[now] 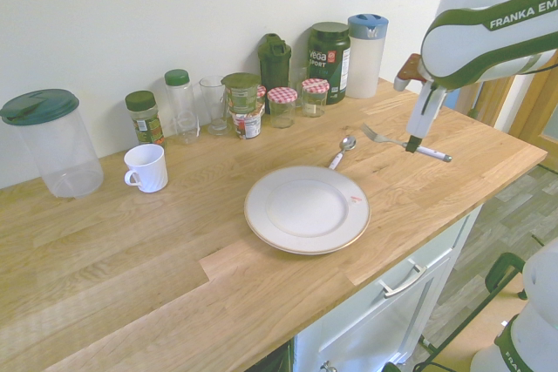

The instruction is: Put the fork into the plate

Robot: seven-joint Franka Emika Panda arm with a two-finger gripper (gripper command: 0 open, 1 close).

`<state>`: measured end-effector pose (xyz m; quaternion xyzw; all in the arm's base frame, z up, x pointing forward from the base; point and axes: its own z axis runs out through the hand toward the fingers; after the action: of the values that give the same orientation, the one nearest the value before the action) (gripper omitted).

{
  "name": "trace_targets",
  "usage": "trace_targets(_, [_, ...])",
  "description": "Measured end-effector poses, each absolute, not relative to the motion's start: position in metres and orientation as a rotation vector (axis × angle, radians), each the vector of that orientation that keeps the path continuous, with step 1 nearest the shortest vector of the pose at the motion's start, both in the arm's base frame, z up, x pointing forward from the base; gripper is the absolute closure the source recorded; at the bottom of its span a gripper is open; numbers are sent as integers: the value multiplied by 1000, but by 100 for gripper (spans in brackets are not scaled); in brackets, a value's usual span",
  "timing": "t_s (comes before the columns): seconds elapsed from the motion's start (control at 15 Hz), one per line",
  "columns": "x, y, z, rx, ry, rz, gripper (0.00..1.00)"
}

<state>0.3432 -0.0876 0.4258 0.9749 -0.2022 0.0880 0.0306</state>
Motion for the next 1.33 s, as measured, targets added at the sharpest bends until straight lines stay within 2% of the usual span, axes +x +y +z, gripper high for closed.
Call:
trace_targets(0.6, [354, 31, 419, 2917, -442, 296, 100])
trace_targets(1.33, [396, 79, 408, 2959, -230, 155, 100])
